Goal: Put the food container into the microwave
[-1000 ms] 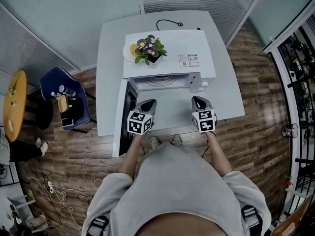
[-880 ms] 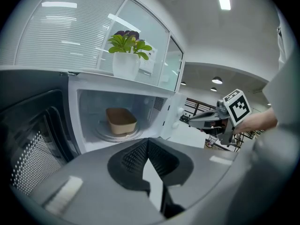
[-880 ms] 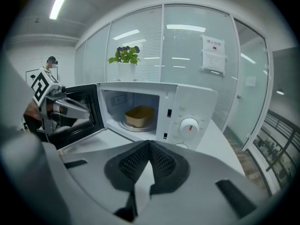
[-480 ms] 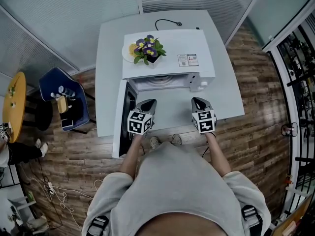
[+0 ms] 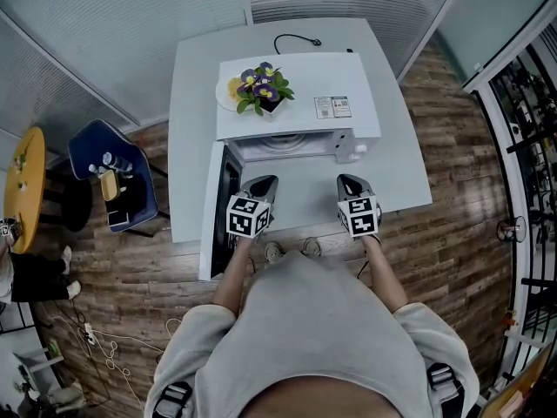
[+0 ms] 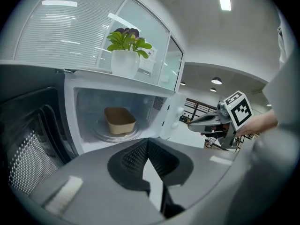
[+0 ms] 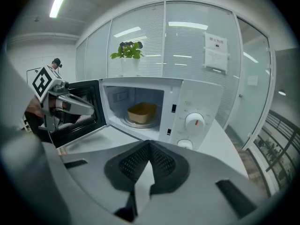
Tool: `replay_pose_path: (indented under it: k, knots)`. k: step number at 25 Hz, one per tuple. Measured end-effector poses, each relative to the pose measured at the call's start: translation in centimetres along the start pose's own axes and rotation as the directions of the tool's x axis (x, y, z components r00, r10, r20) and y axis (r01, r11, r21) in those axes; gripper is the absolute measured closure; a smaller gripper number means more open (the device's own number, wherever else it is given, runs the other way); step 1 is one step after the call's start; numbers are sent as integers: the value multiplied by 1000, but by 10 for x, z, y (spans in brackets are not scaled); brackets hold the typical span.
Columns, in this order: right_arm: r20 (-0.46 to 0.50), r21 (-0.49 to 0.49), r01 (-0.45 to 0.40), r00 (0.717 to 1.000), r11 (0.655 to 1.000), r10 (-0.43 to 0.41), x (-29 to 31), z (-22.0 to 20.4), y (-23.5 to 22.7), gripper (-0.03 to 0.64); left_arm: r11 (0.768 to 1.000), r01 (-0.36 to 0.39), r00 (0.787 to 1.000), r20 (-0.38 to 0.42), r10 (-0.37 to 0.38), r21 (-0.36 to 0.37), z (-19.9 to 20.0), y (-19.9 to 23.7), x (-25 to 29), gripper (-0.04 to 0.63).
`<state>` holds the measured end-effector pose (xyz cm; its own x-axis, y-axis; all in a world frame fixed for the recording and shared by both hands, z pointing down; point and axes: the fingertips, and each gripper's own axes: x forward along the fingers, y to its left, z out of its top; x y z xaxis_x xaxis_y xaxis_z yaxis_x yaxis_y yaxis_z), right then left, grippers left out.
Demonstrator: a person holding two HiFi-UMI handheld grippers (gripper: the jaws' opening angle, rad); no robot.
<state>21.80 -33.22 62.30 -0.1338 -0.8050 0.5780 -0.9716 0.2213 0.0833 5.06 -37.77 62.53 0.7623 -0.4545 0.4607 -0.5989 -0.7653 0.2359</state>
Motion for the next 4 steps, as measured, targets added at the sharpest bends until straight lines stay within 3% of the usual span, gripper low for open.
replay_pose_path:
  k: [4]
  knots:
    - [1,-2,-2,1000,1000,2,0,1,2,603,1000,4,1000,-4,-4,4,0,-1,-1,584]
